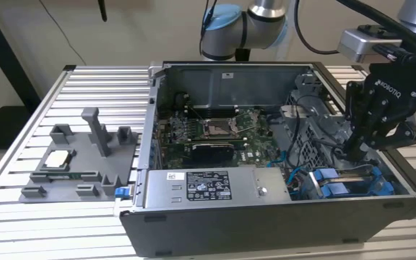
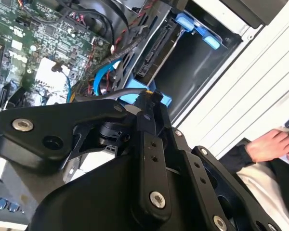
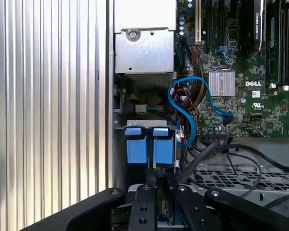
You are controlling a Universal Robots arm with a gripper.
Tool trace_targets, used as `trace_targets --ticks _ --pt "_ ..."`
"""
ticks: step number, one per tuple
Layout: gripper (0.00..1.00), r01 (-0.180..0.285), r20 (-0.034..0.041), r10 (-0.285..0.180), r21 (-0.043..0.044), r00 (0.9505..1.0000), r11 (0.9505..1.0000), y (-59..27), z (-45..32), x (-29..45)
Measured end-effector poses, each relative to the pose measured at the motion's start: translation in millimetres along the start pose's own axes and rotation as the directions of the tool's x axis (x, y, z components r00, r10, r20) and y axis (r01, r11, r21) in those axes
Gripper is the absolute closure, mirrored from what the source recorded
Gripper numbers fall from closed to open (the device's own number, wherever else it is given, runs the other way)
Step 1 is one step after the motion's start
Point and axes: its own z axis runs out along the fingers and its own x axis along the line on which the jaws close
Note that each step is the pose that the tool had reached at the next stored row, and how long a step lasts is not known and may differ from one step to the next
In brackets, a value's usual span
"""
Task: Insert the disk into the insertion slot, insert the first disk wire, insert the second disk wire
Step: 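Insert the first disk wire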
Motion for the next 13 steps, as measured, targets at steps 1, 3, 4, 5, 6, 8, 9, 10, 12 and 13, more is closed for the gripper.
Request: trace_targets --ticks 1,3,4,5,6,8,9,10,12,13 --pt "0.81 0.0 -0.0001 0.0 0.0001 1.0 1.0 0.0 0.0 0.0" --pt "0.81 0.0 0.0001 0.0 0.0001 1.0 1.0 0.0 0.1 0.0" --pt "0.81 0.0 -0.0002 0.0 0.0001 1.0 1.0 0.0 0.1 0.0" --pt "0.81 0.0 -0.0004 0.0 0.0001 1.0 1.0 0.0 0.3 0.0" --pt "0.81 0.0 -0.0014 0.0 0.0001 1.0 1.0 -0.1 0.7 0.1" --pt "0.81 0.0 -0.0069 0.0 0.0002 1.0 1.0 -0.1 1.3 0.7" --pt "0.81 0.0 -0.0101 0.0 0.0002 0.9999 1.0 -0.1 1.7 1.1" --pt "0.81 -0.001 -0.0132 0.001 0.0002 0.9999 1.0 -0.2 2.0 1.6" --pt "0.81 -0.001 -0.02 0.001 0.0003 0.9998 1.0 -0.3 3.1 2.8" --pt "0.81 -0.001 -0.0236 0.001 0.0004 0.9997 1.0 -0.3 3.4 3.3"
